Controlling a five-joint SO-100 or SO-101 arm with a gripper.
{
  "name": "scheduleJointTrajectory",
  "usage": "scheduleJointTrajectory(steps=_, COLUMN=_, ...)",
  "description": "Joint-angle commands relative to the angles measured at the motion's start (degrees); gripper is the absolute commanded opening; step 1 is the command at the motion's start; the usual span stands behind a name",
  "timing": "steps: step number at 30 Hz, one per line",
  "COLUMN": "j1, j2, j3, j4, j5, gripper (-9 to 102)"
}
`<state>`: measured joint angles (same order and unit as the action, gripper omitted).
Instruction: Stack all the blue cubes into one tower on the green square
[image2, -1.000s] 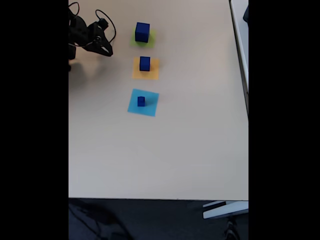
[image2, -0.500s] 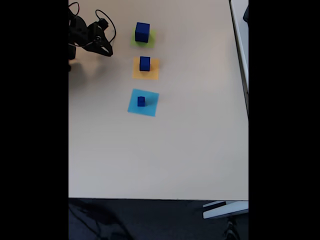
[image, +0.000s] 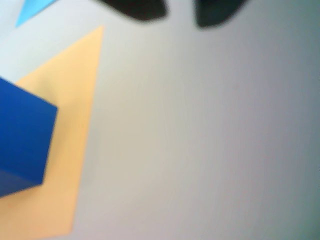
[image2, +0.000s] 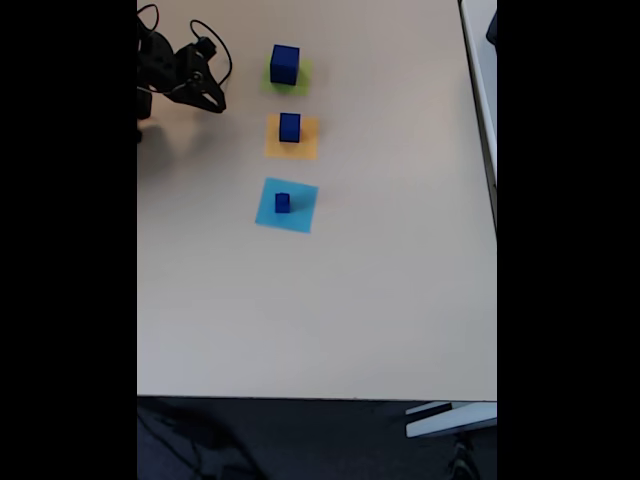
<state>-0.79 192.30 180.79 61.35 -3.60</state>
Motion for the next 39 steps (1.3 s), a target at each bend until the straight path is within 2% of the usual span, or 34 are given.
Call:
scheduleJointTrajectory(steps=1, j1=-0.79, j2=1.49, j3=-0.18, j4=-0.09, j5=-0.53, gripper=0)
scheduleJointTrajectory(steps=14, j1=3.16, j2=1.49, j3=-1.49, j4=-9.40, j5=-5.54, gripper=0)
scheduleJointTrajectory(steps=28, j1=2.90, j2=1.49, j3=-3.34, j4=-11.25, j5=6.94, gripper=0)
scheduleJointTrajectory(steps=39, j1=2.90, j2=1.49, j3=-4.22, j4=-18.19, j5=-1.93, gripper=0)
